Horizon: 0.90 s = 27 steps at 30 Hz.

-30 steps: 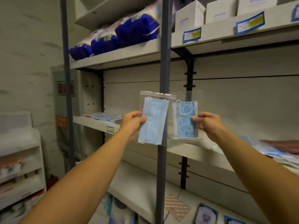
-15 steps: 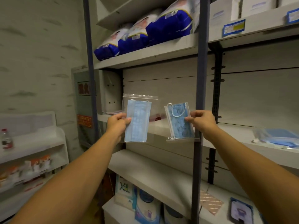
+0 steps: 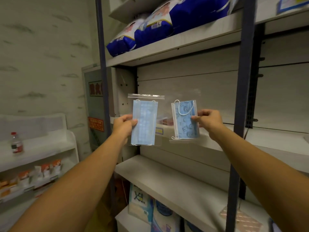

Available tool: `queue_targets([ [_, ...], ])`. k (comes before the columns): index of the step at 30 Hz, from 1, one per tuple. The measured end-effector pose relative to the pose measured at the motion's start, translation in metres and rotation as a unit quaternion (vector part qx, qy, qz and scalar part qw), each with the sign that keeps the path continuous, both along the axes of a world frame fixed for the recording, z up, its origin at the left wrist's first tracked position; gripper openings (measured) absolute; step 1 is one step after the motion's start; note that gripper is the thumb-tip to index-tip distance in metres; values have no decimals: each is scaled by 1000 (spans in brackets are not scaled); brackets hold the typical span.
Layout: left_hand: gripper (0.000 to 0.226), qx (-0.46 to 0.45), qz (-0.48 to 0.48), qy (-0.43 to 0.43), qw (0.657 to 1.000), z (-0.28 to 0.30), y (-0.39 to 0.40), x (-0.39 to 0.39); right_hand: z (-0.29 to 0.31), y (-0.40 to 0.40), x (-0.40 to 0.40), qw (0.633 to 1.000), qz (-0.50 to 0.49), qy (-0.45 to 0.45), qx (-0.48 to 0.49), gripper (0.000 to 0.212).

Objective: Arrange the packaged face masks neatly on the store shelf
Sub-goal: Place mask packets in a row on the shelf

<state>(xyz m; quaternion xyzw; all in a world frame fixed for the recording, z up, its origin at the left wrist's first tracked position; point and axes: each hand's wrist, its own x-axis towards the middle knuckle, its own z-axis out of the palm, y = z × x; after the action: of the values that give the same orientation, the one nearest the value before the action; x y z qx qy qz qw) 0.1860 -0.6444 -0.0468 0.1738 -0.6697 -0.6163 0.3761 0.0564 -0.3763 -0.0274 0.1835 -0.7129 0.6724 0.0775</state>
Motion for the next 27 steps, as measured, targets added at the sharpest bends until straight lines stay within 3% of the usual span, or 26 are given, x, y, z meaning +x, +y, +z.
queue_targets([
  [11, 16, -4, -34, -2, 999, 19, -63, -109, 17, -66, -95, 1000, 1, -8, 9, 10],
  [20, 30, 1, -80, 10, 997, 25, -101, -184, 21, -90, -151, 998, -53, -23, -16, 16],
  [27, 19, -14, -158, 0, 987, 27, -123, -248, 8, -99, -171, 992, -118, -31, -18, 17],
])
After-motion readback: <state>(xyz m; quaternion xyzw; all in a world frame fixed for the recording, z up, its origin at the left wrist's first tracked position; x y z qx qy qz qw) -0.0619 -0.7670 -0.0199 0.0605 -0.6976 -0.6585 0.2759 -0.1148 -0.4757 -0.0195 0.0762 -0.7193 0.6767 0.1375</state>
